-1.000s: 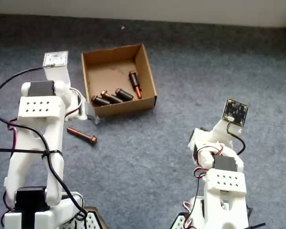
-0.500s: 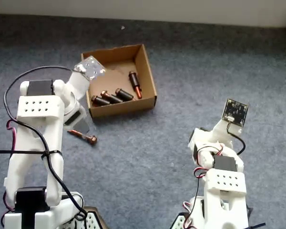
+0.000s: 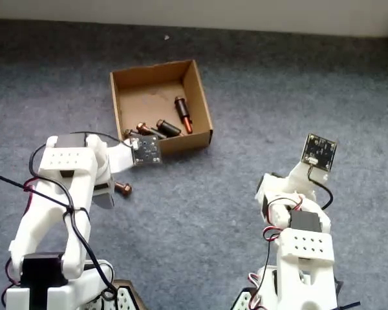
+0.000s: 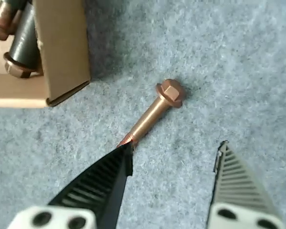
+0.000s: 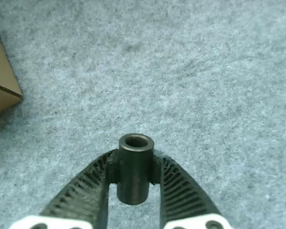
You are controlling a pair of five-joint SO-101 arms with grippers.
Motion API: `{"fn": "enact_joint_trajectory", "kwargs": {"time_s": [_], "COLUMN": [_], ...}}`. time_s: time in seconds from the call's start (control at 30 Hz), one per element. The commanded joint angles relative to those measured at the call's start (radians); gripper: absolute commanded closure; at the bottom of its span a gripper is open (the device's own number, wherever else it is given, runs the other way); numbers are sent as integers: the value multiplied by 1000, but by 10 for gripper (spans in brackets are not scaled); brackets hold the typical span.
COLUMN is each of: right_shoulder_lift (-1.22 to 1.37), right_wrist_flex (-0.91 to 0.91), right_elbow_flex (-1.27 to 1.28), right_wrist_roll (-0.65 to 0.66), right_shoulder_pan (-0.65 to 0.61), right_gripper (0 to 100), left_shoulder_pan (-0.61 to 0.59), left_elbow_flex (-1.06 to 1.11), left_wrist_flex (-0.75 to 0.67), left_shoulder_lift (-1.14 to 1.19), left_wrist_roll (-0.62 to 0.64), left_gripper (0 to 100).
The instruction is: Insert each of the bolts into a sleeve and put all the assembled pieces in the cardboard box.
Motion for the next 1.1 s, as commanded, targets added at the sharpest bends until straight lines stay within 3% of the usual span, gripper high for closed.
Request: {"fn": "enact_joint_trajectory", "kwargs": {"time_s": [0.0,0.3,0.6,0.73,0.97,1.07], "right_shoulder_lift": [-24,-24,-24,-24,-24,-24], "right_wrist_flex": [-19,-19,-19,-19,-19,-19], "right_elbow_flex": [-7,-7,-7,-7,-7,-7], "right_wrist_roll": [0,0,0,0,0,0], "right_shoulder_pan": [7,7,7,7,7,7], "right_gripper": [994,994,994,994,994,994], "left_shoulder_pan": [73,110,94,93,101,101], "left_elbow_flex": [62,96,-134,-213,-196,-186], "left_wrist_flex": [-95,-183,-176,-176,-172,-74], "left_shoulder_lift": [-31,-1,308,407,435,389], "left_wrist_roll": [-207,-207,-193,-115,-89,-89], "left_gripper": [713,713,713,719,935,987]}}
